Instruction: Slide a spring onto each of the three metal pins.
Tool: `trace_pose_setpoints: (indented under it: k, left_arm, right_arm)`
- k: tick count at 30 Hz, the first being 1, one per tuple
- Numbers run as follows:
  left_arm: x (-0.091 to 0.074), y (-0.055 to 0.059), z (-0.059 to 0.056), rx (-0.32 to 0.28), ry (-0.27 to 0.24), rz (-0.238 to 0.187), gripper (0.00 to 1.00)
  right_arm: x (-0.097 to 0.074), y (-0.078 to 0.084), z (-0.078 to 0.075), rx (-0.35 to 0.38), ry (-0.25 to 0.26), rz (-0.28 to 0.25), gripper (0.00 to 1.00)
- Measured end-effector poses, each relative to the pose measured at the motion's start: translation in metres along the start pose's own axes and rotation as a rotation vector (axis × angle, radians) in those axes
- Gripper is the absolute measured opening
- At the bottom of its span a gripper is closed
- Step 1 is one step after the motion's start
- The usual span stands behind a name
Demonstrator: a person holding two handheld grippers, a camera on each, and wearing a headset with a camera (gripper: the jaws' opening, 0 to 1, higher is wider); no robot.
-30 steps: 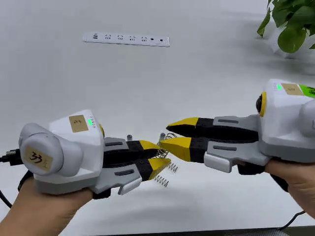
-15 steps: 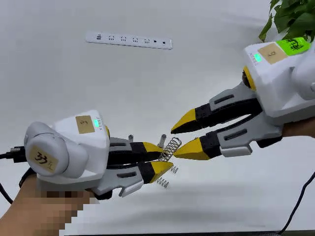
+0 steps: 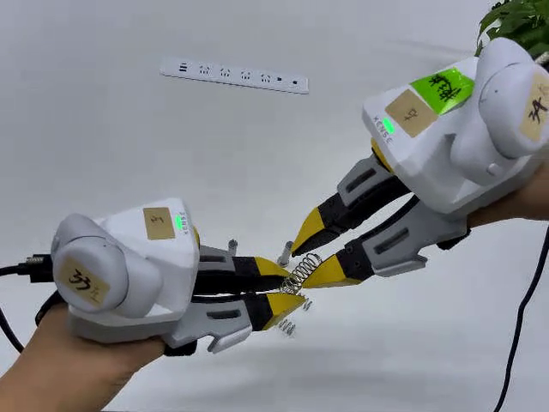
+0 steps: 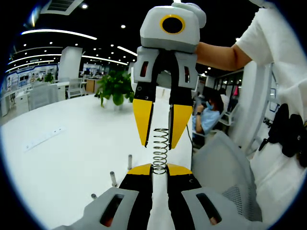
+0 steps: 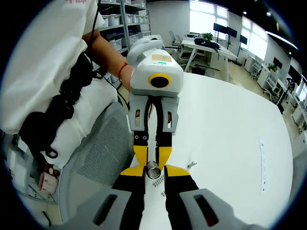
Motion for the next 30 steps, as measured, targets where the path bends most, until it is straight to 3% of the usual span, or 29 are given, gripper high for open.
trace_pose_setpoints:
  k: [12, 30]
  left_arm:
    - [0.0001, -0.0034, 0.0000, 0.001, 0.006, -0.009, 0.10]
    - [-0.0016, -0.0003, 0.0043, -0.001, 0.001, -0.016, 0.11]
  right_arm:
    - [0.0017, -0.0011, -0.0001, -0.029, -0.037, 0.041, 0.13]
    - [0.0069, -0.0031, -0.0039, -0.020, -0.042, 0.049, 0.12]
Point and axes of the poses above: the centre of the closed fingertips' face, and the gripper's own axes: x roughly forward along the fingers, z roughly to its left, y roughly out of its underside, the point moved 8 cm from there along -x, roughly backward along the fingers, and after that the axes turned 11 degrees about -x, right-handed, at the moved point
